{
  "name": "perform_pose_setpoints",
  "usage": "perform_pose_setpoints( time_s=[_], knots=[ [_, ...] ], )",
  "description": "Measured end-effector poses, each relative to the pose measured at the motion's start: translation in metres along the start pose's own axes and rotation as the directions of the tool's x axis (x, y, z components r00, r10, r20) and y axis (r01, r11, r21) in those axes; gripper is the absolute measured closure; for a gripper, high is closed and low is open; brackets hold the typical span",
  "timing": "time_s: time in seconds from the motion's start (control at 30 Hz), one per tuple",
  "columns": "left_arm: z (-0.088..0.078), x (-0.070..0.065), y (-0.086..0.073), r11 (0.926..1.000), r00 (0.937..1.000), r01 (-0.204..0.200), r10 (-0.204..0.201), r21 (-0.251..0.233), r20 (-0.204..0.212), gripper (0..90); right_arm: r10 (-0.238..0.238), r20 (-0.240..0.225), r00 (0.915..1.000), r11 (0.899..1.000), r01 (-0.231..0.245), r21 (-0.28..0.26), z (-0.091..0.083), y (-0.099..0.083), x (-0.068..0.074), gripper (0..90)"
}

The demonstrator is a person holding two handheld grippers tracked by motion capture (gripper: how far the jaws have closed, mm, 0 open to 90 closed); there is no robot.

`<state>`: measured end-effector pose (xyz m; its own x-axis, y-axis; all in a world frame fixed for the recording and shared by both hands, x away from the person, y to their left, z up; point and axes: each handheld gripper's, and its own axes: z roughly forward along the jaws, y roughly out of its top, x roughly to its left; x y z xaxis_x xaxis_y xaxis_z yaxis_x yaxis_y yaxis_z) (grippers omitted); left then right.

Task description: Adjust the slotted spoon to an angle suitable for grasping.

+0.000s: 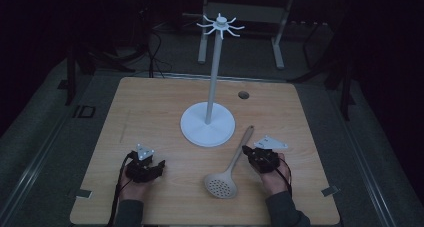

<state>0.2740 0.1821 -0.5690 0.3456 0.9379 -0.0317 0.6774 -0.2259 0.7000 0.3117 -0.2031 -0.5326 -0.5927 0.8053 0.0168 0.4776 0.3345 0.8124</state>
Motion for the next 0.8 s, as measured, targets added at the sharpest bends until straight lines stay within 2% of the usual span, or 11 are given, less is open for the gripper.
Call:
perform_pose_setpoints(
  time_s=[0.13, 0.4, 0.57, 0.8],
  knots=[
    [-0.001, 0.0, 0.0, 1.0, 1.0, -0.001, 0.001, -0.003, -0.001, 45.9, 0.005, -0.034, 0.9994, 1.0, -0.005, 0.011, 0.007, 0.002, 0.007, 90.0],
    [-0.001, 0.001, 0.0, 1.0, 1.0, 0.002, -0.002, -0.005, -0.002, 45.9, -0.018, -0.08, 0.9966, 0.999, 0.021, 0.036, 0.017, 0.004, 0.024, 90.0],
    [-0.001, 0.001, 0.0, 1.0, 1.0, 0.003, -0.003, -0.006, -0.001, 45.9, -0.035, -0.097, 0.9947, 0.997, 0.04, 0.059, 0.023, 0.0, 0.034, 89.9],
    [-0.001, 0.001, 0.0, 1.0, 1.0, 0.004, -0.004, -0.006, 0.0, 45.9, -0.042, -0.101, 0.9941, 0.994, 0.052, 0.099, 0.032, -0.007, 0.039, 89.8]
  ],
)
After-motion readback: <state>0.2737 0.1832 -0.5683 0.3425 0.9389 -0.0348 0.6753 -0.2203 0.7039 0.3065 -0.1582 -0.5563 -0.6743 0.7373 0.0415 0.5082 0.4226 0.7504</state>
